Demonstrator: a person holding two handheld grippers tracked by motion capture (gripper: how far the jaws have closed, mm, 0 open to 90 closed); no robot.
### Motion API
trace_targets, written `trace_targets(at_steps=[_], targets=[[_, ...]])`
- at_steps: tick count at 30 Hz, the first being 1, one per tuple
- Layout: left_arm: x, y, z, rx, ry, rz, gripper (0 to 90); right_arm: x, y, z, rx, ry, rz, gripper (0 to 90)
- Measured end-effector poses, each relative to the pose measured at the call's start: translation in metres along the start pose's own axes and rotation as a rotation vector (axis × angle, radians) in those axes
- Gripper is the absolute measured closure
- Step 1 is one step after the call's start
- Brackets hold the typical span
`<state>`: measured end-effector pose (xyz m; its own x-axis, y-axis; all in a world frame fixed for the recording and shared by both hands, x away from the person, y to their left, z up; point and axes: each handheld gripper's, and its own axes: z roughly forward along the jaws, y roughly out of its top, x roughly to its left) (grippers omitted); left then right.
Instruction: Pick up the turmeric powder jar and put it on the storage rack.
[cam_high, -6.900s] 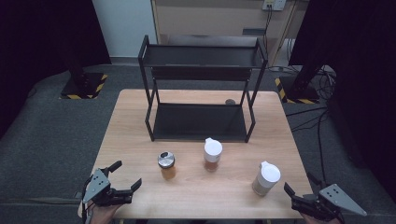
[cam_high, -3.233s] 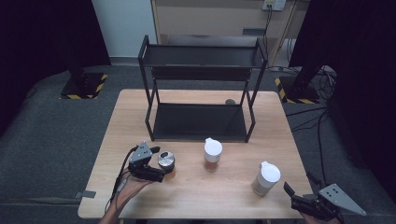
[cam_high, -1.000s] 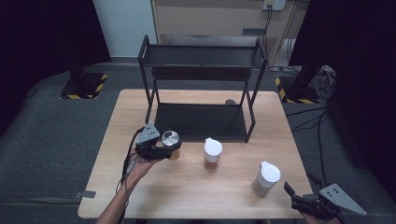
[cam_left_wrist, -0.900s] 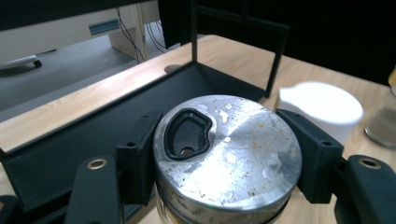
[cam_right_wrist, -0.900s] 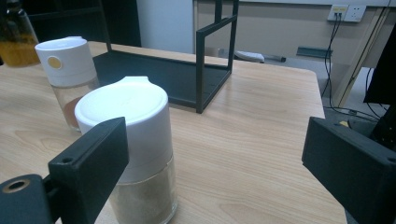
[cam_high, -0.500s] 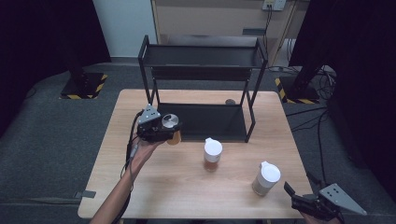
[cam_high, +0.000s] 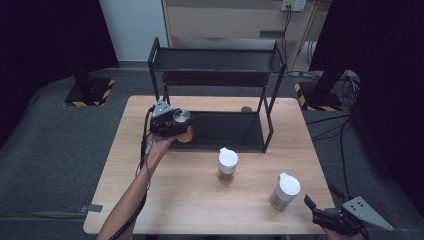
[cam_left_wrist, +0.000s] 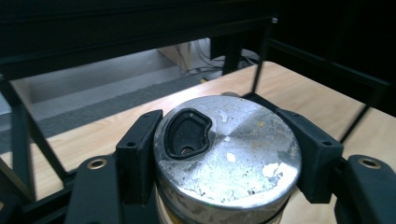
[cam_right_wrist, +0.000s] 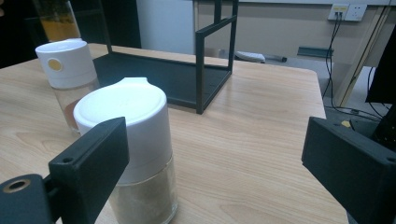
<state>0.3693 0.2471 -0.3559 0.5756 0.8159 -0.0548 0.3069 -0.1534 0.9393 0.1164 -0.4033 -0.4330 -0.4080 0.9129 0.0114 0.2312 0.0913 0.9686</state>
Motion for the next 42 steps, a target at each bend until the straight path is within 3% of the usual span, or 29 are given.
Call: trace_targets(at_steps=[6, 14, 18, 22, 26, 29, 42], targets=[[0.001, 0.002, 0.015, 0.005, 0.048, -0.017, 33.7, 0.0, 0.0, 0.0, 0.001, 0.001, 0.0, 7.7], [0.002, -0.003, 0.037, 0.019, 0.113, -0.025, 33.7, -0.001, 0.0, 0.0, 0.0, 0.001, 0.002, 7.7], [0.001, -0.009, 0.045, 0.015, 0.143, -0.048, 33.8, -0.001, 0.0, 0.001, 0.001, 0.003, 0.005, 7.7], [0.0, -0.013, 0.053, 0.027, 0.159, -0.033, 33.8, -0.002, -0.001, 0.001, -0.002, 0.003, 0.006, 7.7], [0.0, -0.017, 0.06, 0.035, 0.154, -0.038, 33.8, -0.002, -0.001, 0.0, -0.002, 0.002, 0.007, 7.6], [-0.001, -0.02, 0.064, 0.047, 0.161, -0.018, 33.8, -0.002, -0.001, 0.0, -0.001, 0.003, 0.008, 7.7], [-0.003, -0.038, 0.076, 0.062, 0.142, -0.031, 33.7, -0.002, -0.001, 0.0, -0.003, 0.006, 0.009, 7.7]])
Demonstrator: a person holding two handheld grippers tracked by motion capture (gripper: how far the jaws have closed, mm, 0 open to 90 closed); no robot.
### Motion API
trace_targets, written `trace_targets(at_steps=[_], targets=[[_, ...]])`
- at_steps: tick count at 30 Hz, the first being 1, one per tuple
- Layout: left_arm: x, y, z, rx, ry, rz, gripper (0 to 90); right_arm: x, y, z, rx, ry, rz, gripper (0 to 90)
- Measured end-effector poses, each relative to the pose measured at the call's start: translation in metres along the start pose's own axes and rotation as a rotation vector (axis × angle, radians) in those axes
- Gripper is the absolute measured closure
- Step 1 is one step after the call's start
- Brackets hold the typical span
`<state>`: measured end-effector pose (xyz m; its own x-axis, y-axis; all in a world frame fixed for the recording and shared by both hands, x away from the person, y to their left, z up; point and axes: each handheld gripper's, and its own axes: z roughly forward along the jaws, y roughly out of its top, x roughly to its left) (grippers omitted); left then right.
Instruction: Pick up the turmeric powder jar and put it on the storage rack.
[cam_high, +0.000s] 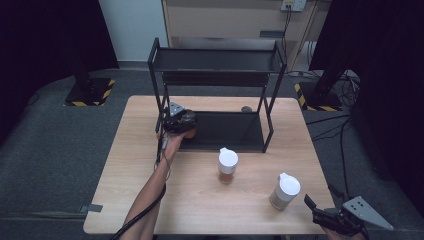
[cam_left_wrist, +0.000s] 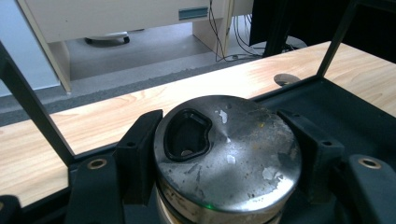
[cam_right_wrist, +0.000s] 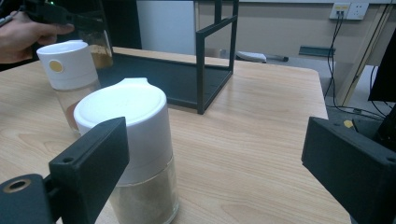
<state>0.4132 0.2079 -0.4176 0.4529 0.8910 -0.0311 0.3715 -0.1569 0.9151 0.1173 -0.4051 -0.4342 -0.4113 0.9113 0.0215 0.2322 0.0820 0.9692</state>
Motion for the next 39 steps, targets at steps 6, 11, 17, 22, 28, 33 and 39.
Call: trace_targets(at_steps=[6, 11, 17, 22, 28, 33, 39], targets=[[0.0, -0.005, 0.002, 0.015, 0.015, -0.009, 33.7, 0.0, 0.0, 0.0, -0.001, 0.0, -0.001, 7.7], [0.001, -0.008, 0.003, 0.024, 0.013, -0.01, 33.7, 0.0, 0.0, 0.0, 0.0, 0.002, -0.002, 7.7], [0.003, -0.011, 0.004, 0.014, 0.006, -0.022, 33.7, 0.0, 0.0, 0.0, 0.0, 0.0, -0.001, 7.7], [0.002, -0.012, 0.004, 0.01, 0.007, -0.023, 33.7, 0.0, 0.0, 0.0, -0.001, 0.001, -0.002, 7.6], [0.002, -0.013, 0.005, 0.005, 0.007, -0.021, 33.6, 0.0, 0.0, 0.0, -0.001, 0.003, -0.002, 7.6], [0.003, -0.013, 0.005, 0.004, 0.006, -0.024, 33.6, 0.0, 0.0, 0.0, -0.001, 0.002, -0.002, 7.7], [0.003, -0.012, 0.005, 0.011, 0.007, -0.031, 32.9, 0.0, 0.0, 0.0, -0.002, 0.002, -0.002, 7.6]])
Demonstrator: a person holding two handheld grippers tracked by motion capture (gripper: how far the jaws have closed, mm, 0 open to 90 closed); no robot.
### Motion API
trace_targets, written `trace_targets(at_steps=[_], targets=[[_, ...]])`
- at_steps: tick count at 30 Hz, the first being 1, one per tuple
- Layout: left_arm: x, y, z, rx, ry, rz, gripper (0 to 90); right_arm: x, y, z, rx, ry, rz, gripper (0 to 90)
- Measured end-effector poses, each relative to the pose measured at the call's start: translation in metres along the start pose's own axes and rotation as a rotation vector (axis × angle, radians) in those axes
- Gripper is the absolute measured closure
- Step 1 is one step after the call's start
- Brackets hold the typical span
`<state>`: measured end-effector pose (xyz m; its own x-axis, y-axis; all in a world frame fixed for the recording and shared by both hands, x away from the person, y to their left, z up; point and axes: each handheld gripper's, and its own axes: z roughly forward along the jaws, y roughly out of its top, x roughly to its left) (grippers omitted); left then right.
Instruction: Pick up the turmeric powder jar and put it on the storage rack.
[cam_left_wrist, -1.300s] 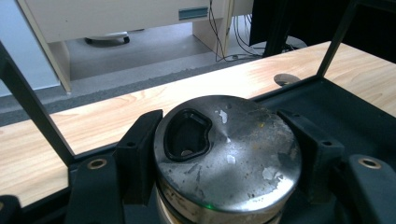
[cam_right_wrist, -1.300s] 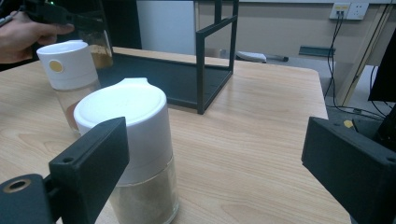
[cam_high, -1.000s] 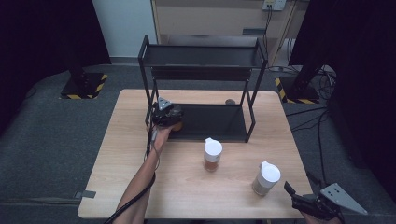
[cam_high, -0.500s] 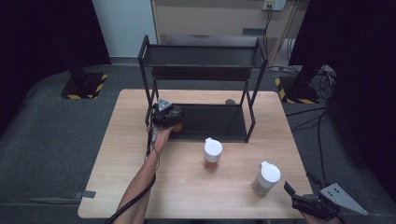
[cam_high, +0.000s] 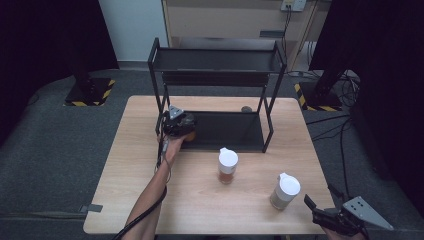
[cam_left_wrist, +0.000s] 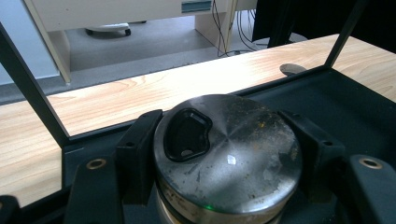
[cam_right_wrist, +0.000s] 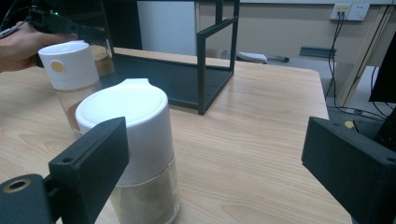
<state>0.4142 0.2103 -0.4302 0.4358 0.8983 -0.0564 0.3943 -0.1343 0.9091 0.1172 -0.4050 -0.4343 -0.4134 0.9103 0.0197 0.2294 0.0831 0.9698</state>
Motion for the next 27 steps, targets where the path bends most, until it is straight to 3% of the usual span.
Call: trace_targets(at_steps=[7, 18, 27], targets=[[-0.002, 0.006, -0.002, -0.034, 0.003, -0.016, 20.6, 0.0, 0.0, 0.0, 0.001, 0.001, -0.001, 7.6], [-0.002, 0.028, -0.011, -0.055, -0.037, 0.013, 5.9, 0.0, 0.0, 0.0, 0.0, 0.001, 0.0, 7.6], [-0.003, 0.045, -0.024, -0.066, -0.05, 0.036, 3.5, 0.001, 0.0, 0.0, 0.001, 0.002, -0.001, 7.6]])
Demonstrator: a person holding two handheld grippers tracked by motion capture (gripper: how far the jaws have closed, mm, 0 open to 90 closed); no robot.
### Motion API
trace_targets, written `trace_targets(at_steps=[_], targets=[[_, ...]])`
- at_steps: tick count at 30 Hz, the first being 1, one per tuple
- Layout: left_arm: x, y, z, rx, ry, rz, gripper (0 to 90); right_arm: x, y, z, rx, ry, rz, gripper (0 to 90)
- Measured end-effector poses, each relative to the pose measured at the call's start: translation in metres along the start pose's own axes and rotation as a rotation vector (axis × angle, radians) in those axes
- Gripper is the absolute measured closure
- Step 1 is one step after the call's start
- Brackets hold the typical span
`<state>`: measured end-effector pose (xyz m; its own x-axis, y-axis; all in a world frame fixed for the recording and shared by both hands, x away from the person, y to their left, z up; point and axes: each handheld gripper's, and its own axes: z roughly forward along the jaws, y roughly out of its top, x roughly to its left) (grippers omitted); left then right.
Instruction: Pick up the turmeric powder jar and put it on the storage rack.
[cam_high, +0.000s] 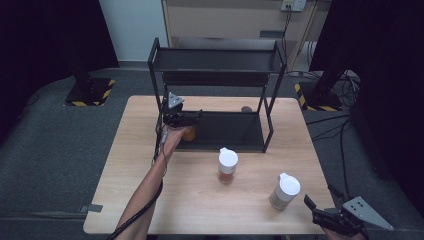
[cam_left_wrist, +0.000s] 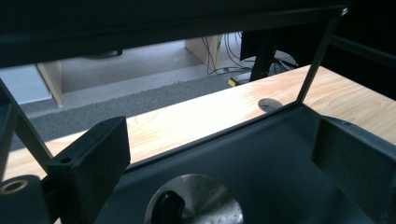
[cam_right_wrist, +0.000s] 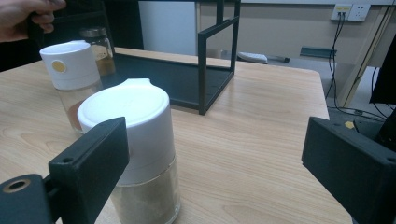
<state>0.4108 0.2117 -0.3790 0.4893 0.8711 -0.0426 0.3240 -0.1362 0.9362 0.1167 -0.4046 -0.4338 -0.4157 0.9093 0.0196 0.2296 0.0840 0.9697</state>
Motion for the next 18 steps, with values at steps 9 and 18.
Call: trace_targets(at_steps=[9, 18], targets=[[0.003, 0.013, -0.019, -0.033, -0.038, -0.001, 2.6, 0.0, 0.0, 0.0, 0.0, -0.001, -0.001, 7.6], [0.008, 0.022, -0.044, -0.068, -0.072, -0.002, 2.1, 0.001, 0.0, 0.0, 0.002, -0.002, -0.002, 7.5]])
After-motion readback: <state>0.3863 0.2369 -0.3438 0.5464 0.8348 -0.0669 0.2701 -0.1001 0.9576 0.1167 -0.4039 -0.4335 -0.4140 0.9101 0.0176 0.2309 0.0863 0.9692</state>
